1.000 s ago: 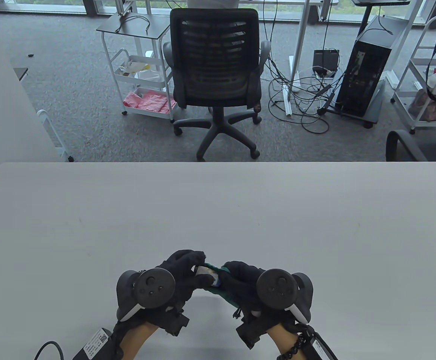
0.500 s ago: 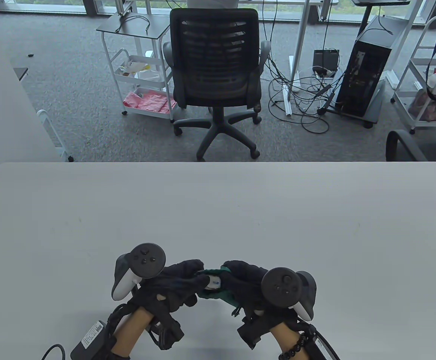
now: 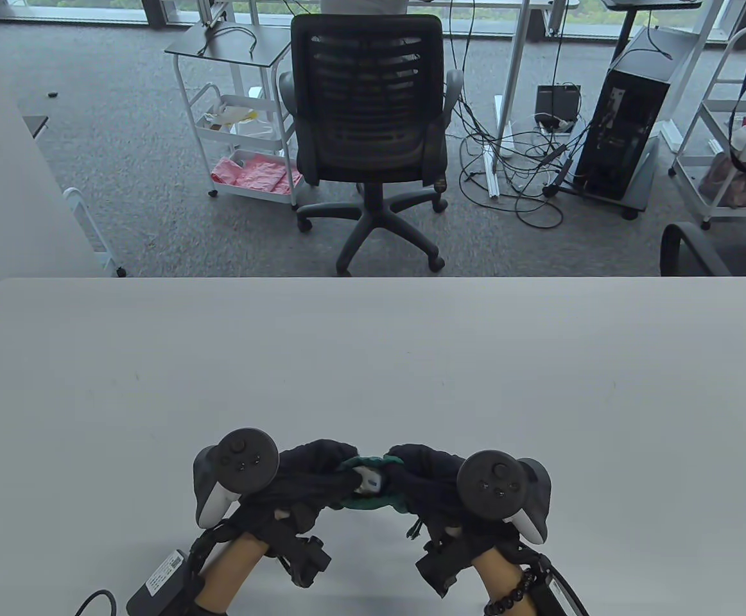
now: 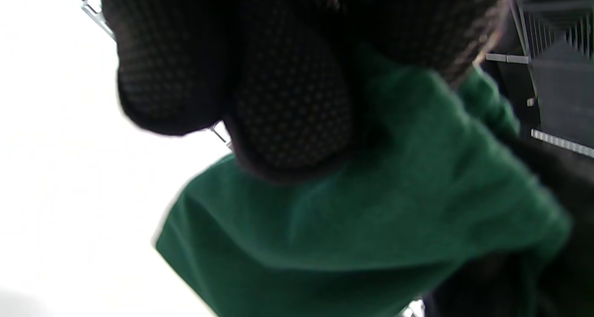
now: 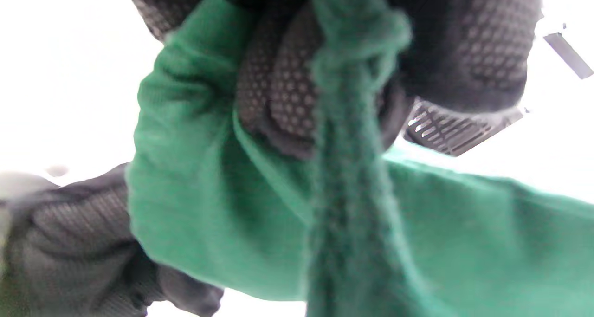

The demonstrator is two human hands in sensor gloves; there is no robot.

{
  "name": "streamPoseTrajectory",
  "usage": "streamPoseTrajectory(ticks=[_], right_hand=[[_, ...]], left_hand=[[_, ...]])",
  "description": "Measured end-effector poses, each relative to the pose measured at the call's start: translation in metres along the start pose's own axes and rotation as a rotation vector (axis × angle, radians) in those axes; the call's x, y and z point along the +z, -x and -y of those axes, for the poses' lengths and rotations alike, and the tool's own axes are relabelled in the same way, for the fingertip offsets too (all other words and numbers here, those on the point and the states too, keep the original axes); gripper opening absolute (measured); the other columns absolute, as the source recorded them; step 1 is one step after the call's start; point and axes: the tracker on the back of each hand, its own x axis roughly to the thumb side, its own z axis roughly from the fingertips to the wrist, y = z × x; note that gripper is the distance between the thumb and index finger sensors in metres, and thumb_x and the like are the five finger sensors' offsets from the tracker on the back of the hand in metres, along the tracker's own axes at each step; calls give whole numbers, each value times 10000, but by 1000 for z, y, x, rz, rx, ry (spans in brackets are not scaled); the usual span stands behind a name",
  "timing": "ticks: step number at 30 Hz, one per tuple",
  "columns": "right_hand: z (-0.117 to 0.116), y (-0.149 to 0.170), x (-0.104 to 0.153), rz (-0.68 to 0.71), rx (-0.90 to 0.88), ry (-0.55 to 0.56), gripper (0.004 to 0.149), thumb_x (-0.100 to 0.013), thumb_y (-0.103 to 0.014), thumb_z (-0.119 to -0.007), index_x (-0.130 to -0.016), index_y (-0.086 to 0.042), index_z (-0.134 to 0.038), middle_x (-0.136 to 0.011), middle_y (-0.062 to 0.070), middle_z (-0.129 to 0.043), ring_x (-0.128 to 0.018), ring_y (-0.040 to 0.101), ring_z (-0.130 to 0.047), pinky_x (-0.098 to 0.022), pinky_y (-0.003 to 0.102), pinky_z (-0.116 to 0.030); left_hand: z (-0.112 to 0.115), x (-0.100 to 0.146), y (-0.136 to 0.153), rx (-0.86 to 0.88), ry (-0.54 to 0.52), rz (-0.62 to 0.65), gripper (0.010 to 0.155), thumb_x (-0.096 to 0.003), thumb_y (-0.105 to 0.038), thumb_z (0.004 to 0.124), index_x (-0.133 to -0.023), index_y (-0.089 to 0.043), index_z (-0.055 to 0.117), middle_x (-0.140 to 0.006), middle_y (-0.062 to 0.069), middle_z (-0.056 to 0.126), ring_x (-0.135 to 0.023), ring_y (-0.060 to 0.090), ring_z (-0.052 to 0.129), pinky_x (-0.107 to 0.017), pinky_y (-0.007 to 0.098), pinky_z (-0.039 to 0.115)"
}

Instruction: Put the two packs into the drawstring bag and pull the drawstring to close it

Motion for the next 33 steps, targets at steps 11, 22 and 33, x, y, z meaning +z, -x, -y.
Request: streamPoseTrajectory(ticks=[11,22,33], right_hand=[[-6,-5,-4,-16,-91,-144,414,-507,-341,-853,-767,-24,-913,-470,77,-1034,-249,128,-1074,-237,346,-966],[-1,3,0,-63,10,41,417,-508,-342,-849,-756,-13,-917,-462,70,-1034,-247,128,-1074,-236,348,-965],[3,14,-3,-31,-152,-102,579,-554,-434,-719,-923,6,-788,-729,188,-961,-521,315,-1060,-431,492,-906]], left_hand=[[-4,6,-11,-13,-194,128,404,-466,-377,921,-828,-264,780,-724,42,944,-454,54,1156,-442,301,1060],[2,-4,-15,-263,116,56,406,-463,-478,892,-799,-252,885,-481,-13,1015,-173,18,1095,-249,285,1020],[-22,-6,12,85,38,-41,410,-533,-453,798,-868,-219,837,-508,-27,996,-214,9,1091,-284,281,1015]])
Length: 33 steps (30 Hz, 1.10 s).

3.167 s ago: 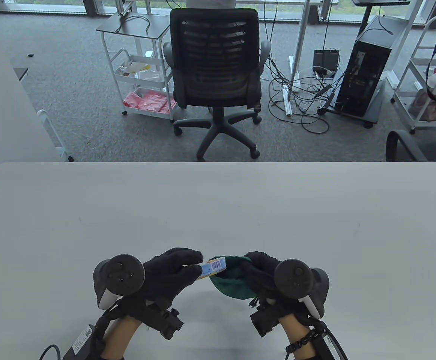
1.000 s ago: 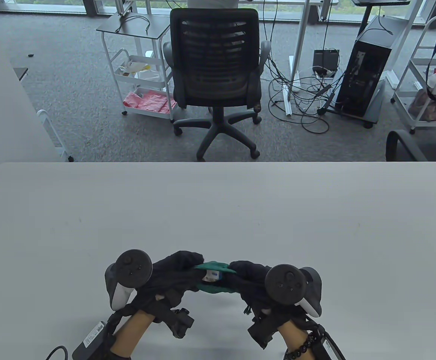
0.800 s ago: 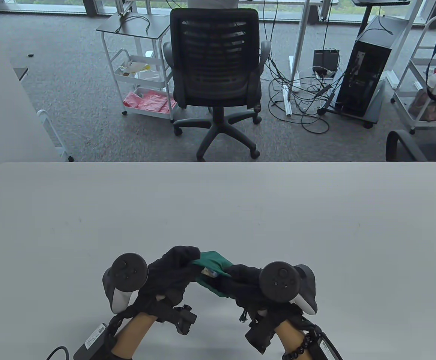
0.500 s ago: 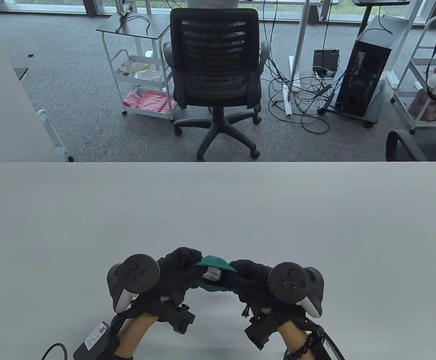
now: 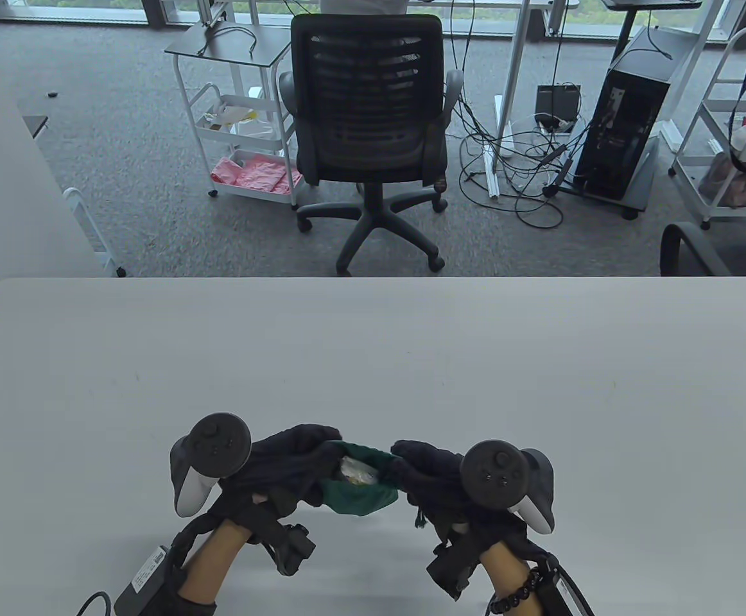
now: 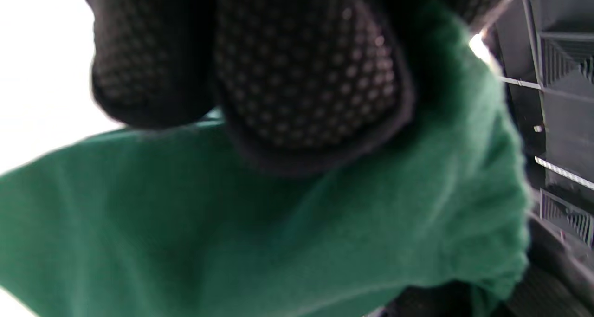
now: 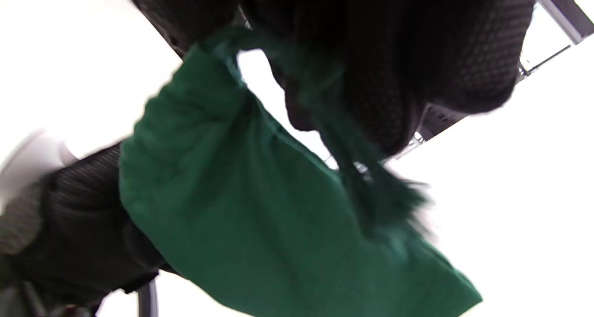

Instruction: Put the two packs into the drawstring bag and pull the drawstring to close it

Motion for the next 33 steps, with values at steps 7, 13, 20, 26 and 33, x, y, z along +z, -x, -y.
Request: streamPoseTrajectory(ticks=[7,13,20,26,33], right_hand=[[2,11,1,52,-70,-126,801,-516,-541,-736,-1067,20,-584,-1006,310,-700,-832,549,-829,-608,674,-718],[-10,3,-1,87,30,-109,790,-496,-505,-790,-1058,14,-594,-997,293,-718,-831,531,-843,-607,668,-728],[-9,1,-1,97,61,-53,405,-534,-378,-769,-847,-135,-856,-785,141,-958,-636,362,-1027,-514,553,-856],[1,3,0,101,34,-81,393,-543,-361,-749,-830,-114,-853,-728,144,-969,-571,320,-1042,-479,516,-878],[13,-7,7,171,-3,89,386,-555,-381,-713,-811,-133,-860,-679,114,-980,-512,265,-1051,-445,469,-900]], left_hand=[[-9,0,16,207,-18,-57,408,-548,-451,778,-878,-216,818,-521,-33,987,-228,3,1090,-294,276,1015],[-7,-2,20,256,18,-55,410,-551,-451,773,-880,-209,816,-524,-34,986,-233,1,1091,-297,275,1016],[-6,-4,24,238,43,-69,416,-547,-452,777,-878,-204,819,-525,-31,988,-234,11,1092,-299,284,1013],[-7,-9,31,88,71,-102,428,-537,-449,791,-879,-194,827,-545,-9,994,-249,42,1102,-303,311,1005],[5,-12,28,35,170,-88,456,-543,-466,766,-901,-188,817,-586,18,993,-290,89,1104,-335,354,988]])
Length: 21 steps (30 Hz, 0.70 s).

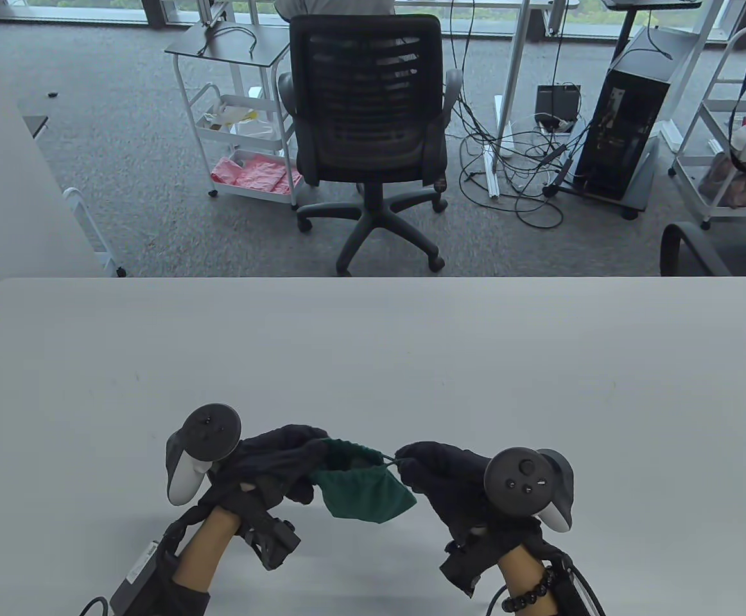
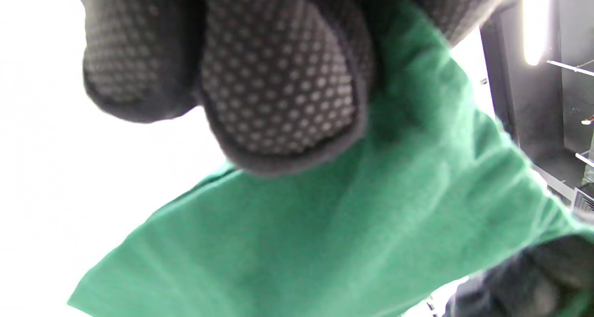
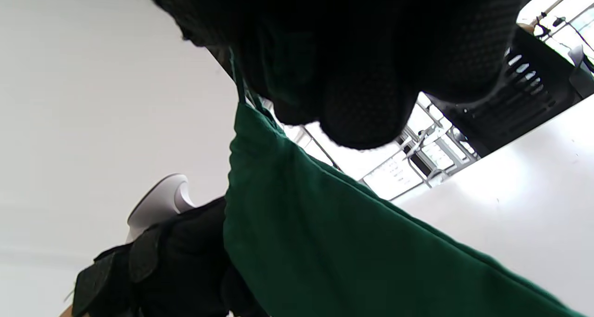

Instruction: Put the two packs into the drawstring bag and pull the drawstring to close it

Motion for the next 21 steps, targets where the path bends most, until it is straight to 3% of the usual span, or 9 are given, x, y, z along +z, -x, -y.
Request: streamPoseTrajectory(ticks=[3,7,9,11,14,18,21], right_hand=[[6,-5,3,24,43,78,382,-555,-389,-723,-798,-134,-870,-658,108,-989,-490,249,-1057,-431,456,-908],[8,-9,5,30,108,121,376,-547,-393,-744,-776,-133,-889,-626,103,-1003,-458,233,-1066,-407,442,-921],[8,-10,5,24,112,129,376,-545,-393,-751,-772,-130,-894,-617,103,-1007,-448,231,-1068,-400,442,-922],[8,-10,5,22,116,137,377,-542,-392,-755,-770,-127,-897,-614,105,-1008,-444,232,-1068,-397,441,-923],[8,-11,5,21,119,158,377,-541,-392,-759,-769,-126,-899,-608,104,-1011,-439,227,-1070,-392,438,-926],[5,-15,4,36,102,157,376,-541,-394,-760,-773,-132,-898,-609,101,-1011,-440,224,-1069,-394,436,-926],[0,-20,2,56,113,147,375,-539,-397,-761,-776,-141,-898,-614,94,-1009,-445,223,-1068,-399,435,-925]], left_hand=[[5,-1,-2,-52,38,10,480,-554,-494,720,-914,-191,817,-617,43,994,-334,133,1106,-362,392,973],[8,2,-10,-199,-15,31,498,-554,-511,691,-926,-201,805,-690,67,974,-428,189,1102,-429,441,947],[12,6,-19,-237,-49,83,563,-541,-546,689,-984,-201,743,-852,127,892,-630,295,1057,-550,519,877],[18,8,-32,-274,-47,194,672,-517,-602,683,-1061,-212,626,-1047,190,705,-874,402,900,-678,594,741],[32,15,-54,-362,-49,355,774,-491,-643,681,-1113,-220,498,-1162,195,503,-1048,452,682,-741,641,617],[51,17,-74,-545,-61,428,868,-464,-672,695,-1142,-221,393,-1201,206,382,-1108,509,498,-740,737,492],[61,14,-78,-671,-94,453,845,-457,-667,705,-1129,-222,451,-1181,162,533,-1089,525,565,-697,801,464]])
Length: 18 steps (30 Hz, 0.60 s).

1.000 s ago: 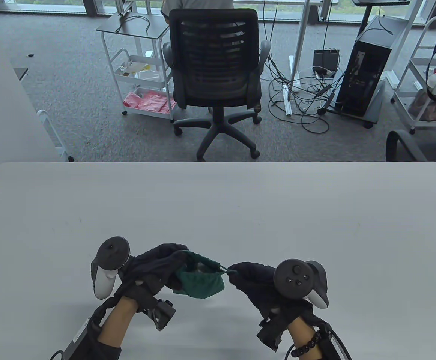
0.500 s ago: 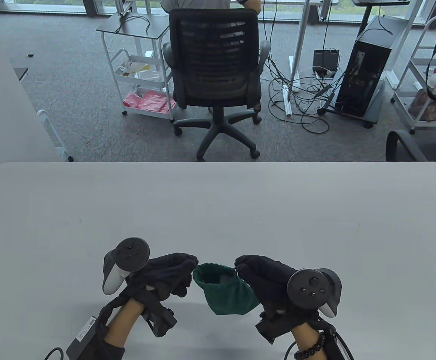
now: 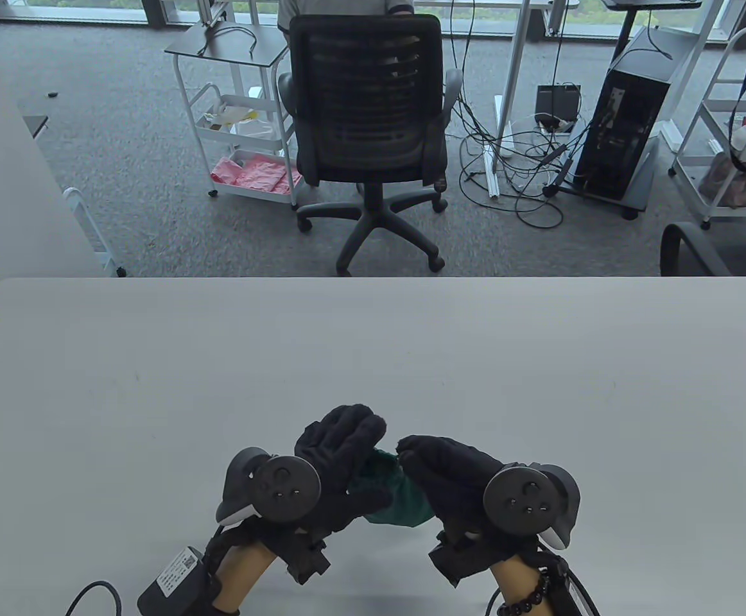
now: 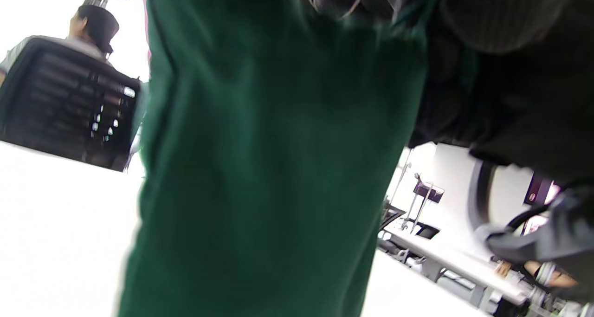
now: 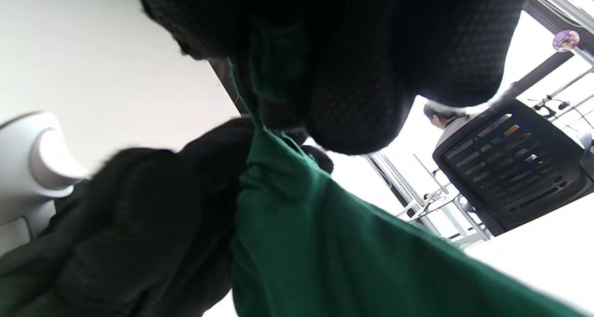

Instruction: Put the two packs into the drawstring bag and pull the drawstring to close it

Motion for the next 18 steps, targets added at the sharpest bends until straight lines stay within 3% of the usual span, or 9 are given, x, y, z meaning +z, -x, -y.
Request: streamPoseTrajectory(ticks=[5,8,13,18], right_hand=[[-11,-9,-1,41,61,-42,372,-535,-399,-764,-774,-149,-902,-611,89,-1010,-446,221,-1067,-404,438,-923],[-18,-11,1,50,93,-59,375,-535,-400,-762,-772,-146,-903,-605,87,-1011,-443,219,-1067,-401,437,-924],[-20,-6,2,25,87,-67,375,-539,-400,-757,-768,-142,-904,-601,83,-1012,-439,217,-1068,-399,435,-926],[-22,4,3,-33,-11,-81,376,-546,-404,-748,-764,-139,-902,-595,75,-1013,-436,211,-1070,-398,432,-927]], left_hand=[[9,0,3,20,-49,-13,680,-471,-610,736,-1041,-251,642,-938,21,879,-943,403,863,-684,814,469],[12,3,4,24,-64,-15,487,-505,-496,766,-939,-275,773,-734,-40,992,-760,281,1018,-680,772,598],[7,9,10,23,-57,-38,409,-527,-480,732,-900,-327,799,-659,-53,997,-679,254,1039,-670,733,667],[0,13,10,-51,-93,-31,438,-520,-536,670,-880,-336,820,-669,-63,998,-698,258,1037,-673,713,680]])
